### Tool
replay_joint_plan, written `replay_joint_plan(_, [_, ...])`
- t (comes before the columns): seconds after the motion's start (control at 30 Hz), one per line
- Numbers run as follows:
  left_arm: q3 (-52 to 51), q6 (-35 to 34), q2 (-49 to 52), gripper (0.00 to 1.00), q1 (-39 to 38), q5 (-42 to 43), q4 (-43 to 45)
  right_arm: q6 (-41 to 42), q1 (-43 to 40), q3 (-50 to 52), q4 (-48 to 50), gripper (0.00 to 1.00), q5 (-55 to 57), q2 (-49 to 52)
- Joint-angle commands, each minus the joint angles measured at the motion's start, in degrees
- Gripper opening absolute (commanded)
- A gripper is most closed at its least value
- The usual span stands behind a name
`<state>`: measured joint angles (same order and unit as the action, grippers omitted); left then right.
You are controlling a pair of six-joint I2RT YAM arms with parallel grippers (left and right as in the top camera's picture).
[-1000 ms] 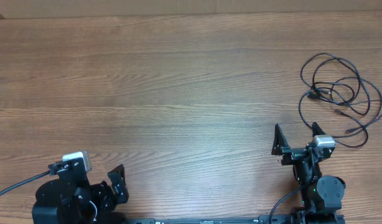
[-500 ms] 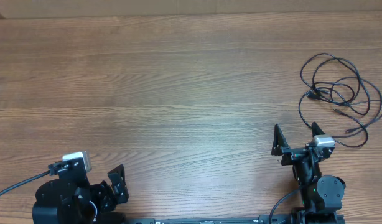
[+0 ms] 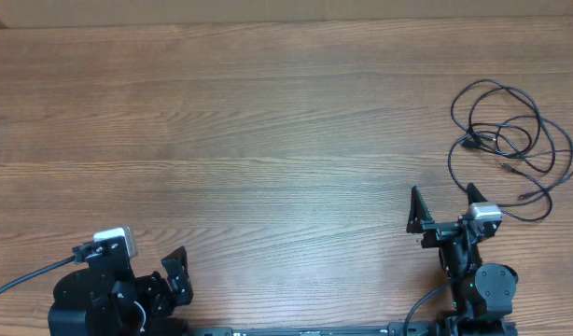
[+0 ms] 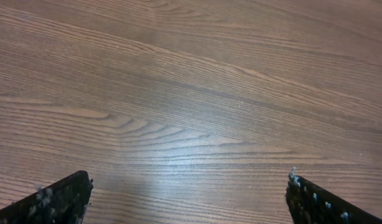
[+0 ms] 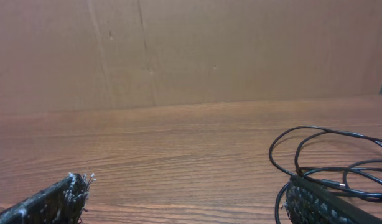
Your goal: Untangle cables
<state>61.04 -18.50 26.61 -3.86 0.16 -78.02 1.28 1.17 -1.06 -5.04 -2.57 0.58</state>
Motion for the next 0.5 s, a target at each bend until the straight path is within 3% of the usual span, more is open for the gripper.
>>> replay_joint_plan(0.0, [-0.2,-0.83,-0.48,1.0,0.09,-0.72,0.15,-0.26,0.37,0.59,0.37,1.0,-0.07,-0.42])
replay_joint_plan(0.27, [-2.56,1.36,-2.6,1.0,0.7,-2.05,7.23,-0.28,0.37,0.59,0.37,1.0,-0.07,-0.42])
replay_joint_plan(0.47, [-16.04,3.3,-10.95,1.0,3.1,-1.75,20.7,-0.28,0.37,0.59,0.37,1.0,-0.07,-0.42])
